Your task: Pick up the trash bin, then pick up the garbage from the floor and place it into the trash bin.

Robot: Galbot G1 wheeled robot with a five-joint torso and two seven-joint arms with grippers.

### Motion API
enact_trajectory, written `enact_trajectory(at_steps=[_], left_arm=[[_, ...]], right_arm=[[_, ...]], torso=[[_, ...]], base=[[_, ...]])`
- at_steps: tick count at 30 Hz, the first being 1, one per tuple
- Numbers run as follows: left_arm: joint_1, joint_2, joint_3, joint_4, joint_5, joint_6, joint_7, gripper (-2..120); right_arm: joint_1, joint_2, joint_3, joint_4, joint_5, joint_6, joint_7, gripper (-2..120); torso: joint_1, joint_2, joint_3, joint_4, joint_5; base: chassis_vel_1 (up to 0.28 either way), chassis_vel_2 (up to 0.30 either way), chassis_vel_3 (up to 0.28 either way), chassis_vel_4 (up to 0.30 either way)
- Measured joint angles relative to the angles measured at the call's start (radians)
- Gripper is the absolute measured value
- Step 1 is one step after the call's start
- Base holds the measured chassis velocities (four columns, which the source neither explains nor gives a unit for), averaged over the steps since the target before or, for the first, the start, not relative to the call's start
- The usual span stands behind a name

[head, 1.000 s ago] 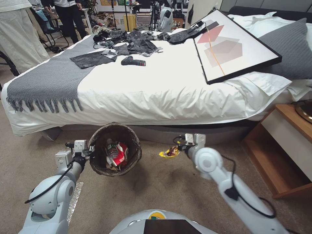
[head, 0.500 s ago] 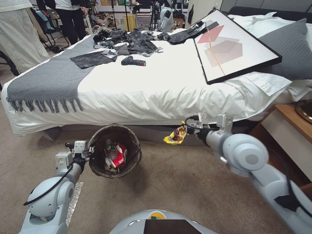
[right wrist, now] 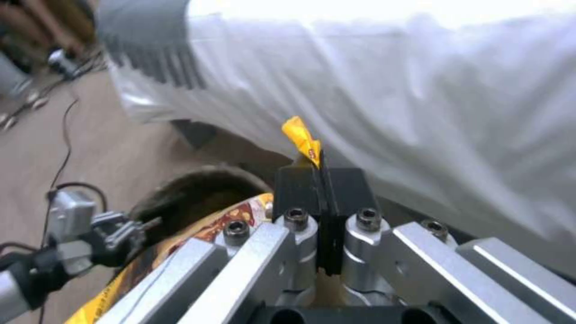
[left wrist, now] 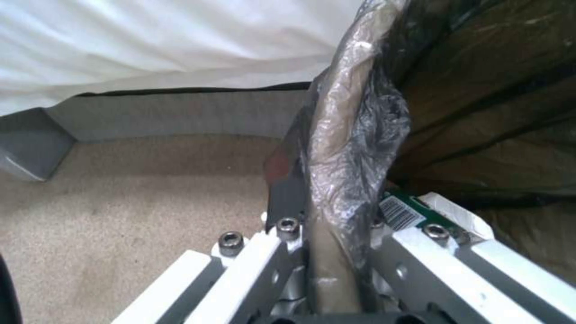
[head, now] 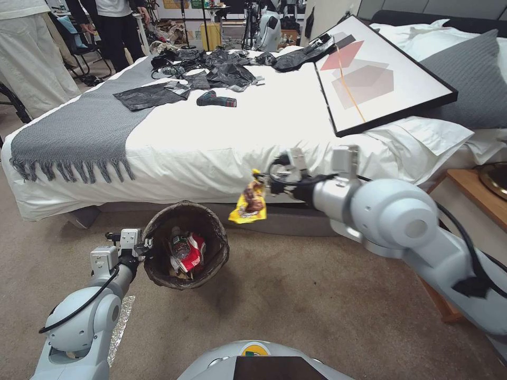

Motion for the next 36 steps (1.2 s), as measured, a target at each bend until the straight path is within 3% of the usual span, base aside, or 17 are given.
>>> enact_trajectory(at_steps=[6, 12, 14, 29, 36], left_arm=[[-0.011, 0.002, -0.007, 0.019, 0.0, 0.0, 0.0, 0], [-0.018, 0.001, -0.01, 0.025, -0.001, 0.0, 0.0, 0], [-0.022, 0.001, -0.01, 0.028, -0.001, 0.0, 0.0, 0], [-0.026, -0.005, -0.014, 0.045, -0.003, -0.001, 0.004, 0], [-0.021, -0.006, -0.019, 0.047, -0.004, -0.001, 0.007, 0]], right_arm=[[0.185, 0.111, -0.199, -0.122, 0.021, 0.004, 0.024, 0], [0.2, 0.2, -0.298, -0.219, -0.026, 0.006, 0.033, 0], [0.197, 0.262, -0.344, -0.28, -0.064, 0.008, 0.032, 0], [0.114, 0.458, -0.47, -0.507, -0.242, 0.015, 0.011, 0], [0.087, 0.513, -0.514, -0.593, -0.307, 0.014, -0.002, 0]], torso=[[0.0, 0.0, 0.0, -0.0004, -0.0004], [0.0, 0.0, 0.0, -0.0004, -0.0003], [0.0, 0.0, 0.0, -0.0005, -0.0002], [0.0, 0.0, 0.0, -0.0003, 0.0001], [0.0, 0.0, 0.0, -0.0004, 0.0001]], base=[[0.0, 0.0, 0.0, 0.0], [0.0, 0.0, 0.0, 0.0], [0.0, 0.0, 0.0, 0.0], [0.0, 0.0, 0.0, 0.0], [0.0, 0.0, 0.0, 0.0]])
